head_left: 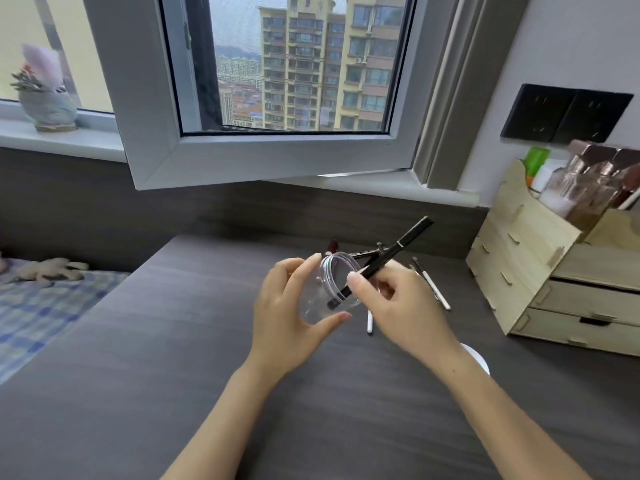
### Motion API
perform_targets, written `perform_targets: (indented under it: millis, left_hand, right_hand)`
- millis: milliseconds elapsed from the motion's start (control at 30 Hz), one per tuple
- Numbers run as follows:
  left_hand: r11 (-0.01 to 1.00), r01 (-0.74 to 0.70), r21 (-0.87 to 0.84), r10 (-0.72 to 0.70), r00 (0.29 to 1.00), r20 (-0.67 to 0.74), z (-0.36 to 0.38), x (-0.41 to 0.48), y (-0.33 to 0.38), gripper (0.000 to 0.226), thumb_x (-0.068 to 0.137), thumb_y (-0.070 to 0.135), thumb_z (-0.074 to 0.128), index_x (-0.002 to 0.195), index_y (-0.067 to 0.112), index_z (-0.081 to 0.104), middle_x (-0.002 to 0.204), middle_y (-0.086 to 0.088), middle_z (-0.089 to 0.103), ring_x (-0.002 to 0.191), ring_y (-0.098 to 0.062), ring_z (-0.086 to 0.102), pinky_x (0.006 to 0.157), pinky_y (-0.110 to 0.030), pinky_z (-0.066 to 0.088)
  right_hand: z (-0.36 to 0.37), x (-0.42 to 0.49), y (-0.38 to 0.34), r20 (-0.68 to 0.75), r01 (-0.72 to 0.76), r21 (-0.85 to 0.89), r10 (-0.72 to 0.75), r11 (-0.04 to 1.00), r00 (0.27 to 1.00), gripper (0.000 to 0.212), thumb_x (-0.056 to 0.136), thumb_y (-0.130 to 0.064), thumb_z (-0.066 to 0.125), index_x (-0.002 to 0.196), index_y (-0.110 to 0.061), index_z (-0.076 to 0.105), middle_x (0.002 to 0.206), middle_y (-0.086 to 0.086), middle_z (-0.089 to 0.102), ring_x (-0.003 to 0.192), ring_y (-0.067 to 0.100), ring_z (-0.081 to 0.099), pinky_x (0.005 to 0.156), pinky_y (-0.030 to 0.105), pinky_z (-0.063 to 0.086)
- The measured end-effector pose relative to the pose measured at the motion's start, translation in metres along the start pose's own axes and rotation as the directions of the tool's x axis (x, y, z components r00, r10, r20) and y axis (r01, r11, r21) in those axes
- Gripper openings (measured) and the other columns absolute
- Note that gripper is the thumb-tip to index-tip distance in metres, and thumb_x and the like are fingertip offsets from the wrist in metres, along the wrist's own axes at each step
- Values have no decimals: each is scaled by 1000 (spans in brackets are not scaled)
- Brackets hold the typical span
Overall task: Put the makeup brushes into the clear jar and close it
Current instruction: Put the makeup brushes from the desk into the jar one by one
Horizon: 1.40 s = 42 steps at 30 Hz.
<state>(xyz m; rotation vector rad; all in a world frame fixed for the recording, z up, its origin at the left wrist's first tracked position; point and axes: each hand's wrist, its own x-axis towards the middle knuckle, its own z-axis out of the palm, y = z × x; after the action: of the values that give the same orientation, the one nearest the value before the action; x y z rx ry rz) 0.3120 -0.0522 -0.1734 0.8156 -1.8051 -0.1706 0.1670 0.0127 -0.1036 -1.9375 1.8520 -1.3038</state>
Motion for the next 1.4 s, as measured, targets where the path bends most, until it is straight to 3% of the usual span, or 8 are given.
perform_targets:
  millis: [400, 600, 833, 1100, 1200, 1267, 1333, 1400]
  left_hand:
    - [991, -98, 94, 98, 995, 1, 11, -6, -5, 78, 61, 43, 81, 127, 15, 51, 112, -8, 57, 104, -14, 49, 86, -22, 39]
    - [999, 2, 48, -1, 1000, -21, 6, -2, -6, 78, 60, 41, 79, 128, 16, 50, 114, 1, 53, 104, -13, 50, 87, -19, 37]
    - [928, 245, -281, -309, 927, -213, -4, 5, -9, 65, 66, 43, 80, 120, 27, 47, 108, 16, 51, 100, -3, 52, 88, -21, 44]
    - [967, 220, -127, -247, 933, -262, -3, 5, -17, 67, 64, 35, 82, 120, 19, 50, 104, 7, 50, 95, -6, 50, 85, -10, 38]
    - [975, 190, -112, -210, 954, -214, 0, 4, -16, 69, 63, 41, 78, 122, 18, 50, 106, 6, 51, 97, -8, 51, 86, -13, 40]
    - [976, 187, -112, -207, 957, -202, 0, 3, -14, 69, 63, 46, 76, 122, 20, 51, 107, 7, 52, 98, -7, 51, 86, -17, 42]
    - [976, 181, -123, -203, 958, -201, 0, 3, -14, 68, 64, 46, 75, 122, 21, 51, 106, 8, 51, 98, -6, 51, 86, -18, 42]
    - [974, 187, -131, -211, 957, -198, 0, 2, -14, 67, 63, 45, 76, 121, 22, 51, 106, 9, 51, 97, -5, 51, 85, -19, 43]
  right_hand:
    - [6, -13, 13, 70, -38, -17, 39, 999, 997, 32, 92, -34, 53, 76, -15, 72, 72, 0, 66, 66, 15, 58, 68, 34, 48]
    - [-1, 17, 44, -58, -213, 327, 245, 921, 968, 38, 94, -24, 53, 62, -14, 70, 42, -9, 49, 41, -1, 44, 48, 10, 36]
    - [53, 91, 93, -77, -425, -306, 423, 852, 903, 31, 87, -36, 57, 96, -9, 69, 104, 12, 72, 103, 32, 64, 81, 34, 49]
    - [94, 118, 102, -77, -448, -582, 502, 679, 861, 39, 88, -17, 59, 122, -3, 49, 125, 17, 62, 118, 34, 58, 89, 35, 50]
    - [90, 120, 103, -113, -560, -464, 581, 687, 806, 38, 87, -8, 54, 124, 1, 50, 125, 19, 62, 117, 34, 59, 89, 36, 50]
    - [77, 117, 99, -95, -644, -268, 646, 716, 757, 29, 84, -7, 54, 111, 3, 59, 100, 18, 71, 87, 27, 72, 73, 32, 55]
    - [59, 112, 85, -15, -666, 122, 672, 736, 740, 13, 86, -7, 54, 98, 0, 55, 68, 13, 64, 37, 12, 64, 42, 21, 48]
    - [38, 99, 62, 76, -493, 584, 561, 645, 825, 8, 93, -6, 50, 99, -7, 45, 69, 12, 58, 30, 8, 59, 31, 15, 41]
